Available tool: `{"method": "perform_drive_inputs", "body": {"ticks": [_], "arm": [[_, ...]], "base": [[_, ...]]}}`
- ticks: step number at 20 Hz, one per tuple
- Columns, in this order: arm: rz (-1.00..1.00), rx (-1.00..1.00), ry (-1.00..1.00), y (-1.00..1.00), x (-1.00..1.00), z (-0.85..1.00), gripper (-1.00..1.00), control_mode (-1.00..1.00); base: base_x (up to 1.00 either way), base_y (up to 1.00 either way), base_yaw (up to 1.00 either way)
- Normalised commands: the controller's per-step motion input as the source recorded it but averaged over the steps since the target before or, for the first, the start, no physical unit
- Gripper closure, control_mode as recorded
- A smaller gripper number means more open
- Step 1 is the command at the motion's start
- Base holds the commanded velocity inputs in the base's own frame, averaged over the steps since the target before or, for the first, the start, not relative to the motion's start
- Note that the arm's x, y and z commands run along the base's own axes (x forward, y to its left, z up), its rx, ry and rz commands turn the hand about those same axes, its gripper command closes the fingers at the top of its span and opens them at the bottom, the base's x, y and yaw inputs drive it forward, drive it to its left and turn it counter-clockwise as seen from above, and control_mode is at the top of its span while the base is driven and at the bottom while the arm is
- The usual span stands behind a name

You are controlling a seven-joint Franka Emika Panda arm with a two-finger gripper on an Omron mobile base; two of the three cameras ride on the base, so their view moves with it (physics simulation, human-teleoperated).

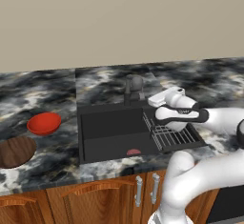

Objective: Rinse each bowl for a few seconds and place them down in the sink or on the counter.

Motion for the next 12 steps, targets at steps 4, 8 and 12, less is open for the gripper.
{"method": "perform_drive_inputs", "body": {"ticks": [4, 8, 12], "arm": [[-0.01, 0.01, 0.01, 0.00, 0.35, -0.07, -1.00, -1.00], [-0.01, 0.02, 0.01, 0.01, 0.35, -0.08, -1.00, -1.00], [0.00, 0.04, 0.01, 0.00, 0.36, -0.11, -1.00, -1.00]], "base": [[0.00, 0.00, 0.00], [0.00, 0.00, 0.00], [0.00, 0.00, 0.00]]}}
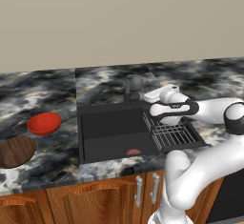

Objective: Rinse each bowl for a few seconds and place them down in the sink or on the counter.

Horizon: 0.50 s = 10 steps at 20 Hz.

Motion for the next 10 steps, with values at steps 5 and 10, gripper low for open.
{"method": "perform_drive_inputs", "body": {"ticks": [5, 10], "arm": [[0.00, 0.05, 0.00, 0.00, 0.36, -0.16, -1.00, -1.00], [0.00, 0.06, 0.01, -0.02, 0.37, -0.18, -1.00, -1.00]], "base": [[0.00, 0.00, 0.00], [0.00, 0.00, 0.00]]}}
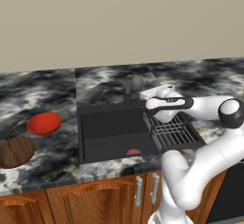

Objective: Rinse each bowl for a few seconds and place them down in the sink or on the counter.

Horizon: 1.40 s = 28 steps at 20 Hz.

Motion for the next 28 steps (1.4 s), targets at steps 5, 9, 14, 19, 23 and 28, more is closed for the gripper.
{"method": "perform_drive_inputs", "body": {"ticks": [5, 9, 14, 19, 23, 28], "arm": [[0.00, 0.06, 0.02, -0.07, 0.36, -0.17, -1.00, -1.00], [0.00, 0.05, 0.01, -0.10, 0.33, -0.13, -1.00, -1.00], [0.00, 0.05, 0.00, -0.09, 0.35, -0.13, -1.00, -1.00], [0.00, 0.05, 0.01, -0.09, 0.35, -0.15, -1.00, -1.00], [0.00, 0.04, 0.01, -0.05, 0.35, -0.17, -1.00, -1.00], [0.00, 0.03, 0.00, -0.03, 0.37, -0.16, -1.00, -1.00]], "base": [[0.00, 0.00, 0.00], [0.00, 0.00, 0.00], [0.00, 0.00, 0.00], [0.00, 0.00, 0.00], [0.00, 0.00, 0.00], [0.00, 0.00, 0.00]]}}
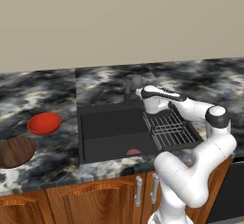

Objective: Rinse each bowl for a few seconds and place them down in the sink or on the counter.

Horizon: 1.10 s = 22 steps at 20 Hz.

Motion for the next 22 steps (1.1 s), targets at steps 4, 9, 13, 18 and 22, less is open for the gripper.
{"method": "perform_drive_inputs", "body": {"ticks": [4, 9, 13, 18, 22], "arm": [[0.00, 0.02, 0.00, -0.01, 0.36, -0.15, -1.00, -1.00], [0.00, 0.02, 0.00, -0.04, 0.32, -0.14, -1.00, -1.00], [-0.01, 0.03, 0.00, -0.21, 0.19, -0.10, -1.00, -1.00], [-0.03, 0.05, 0.02, -0.30, 0.13, -0.10, -1.00, -1.00], [-0.05, 0.08, 0.05, -0.43, 0.03, -0.11, -1.00, -1.00]], "base": [[0.00, 0.00, 0.00], [0.00, 0.00, 0.00], [0.00, 0.00, 0.00], [0.00, 0.00, 0.00], [0.00, 0.00, 0.00]]}}
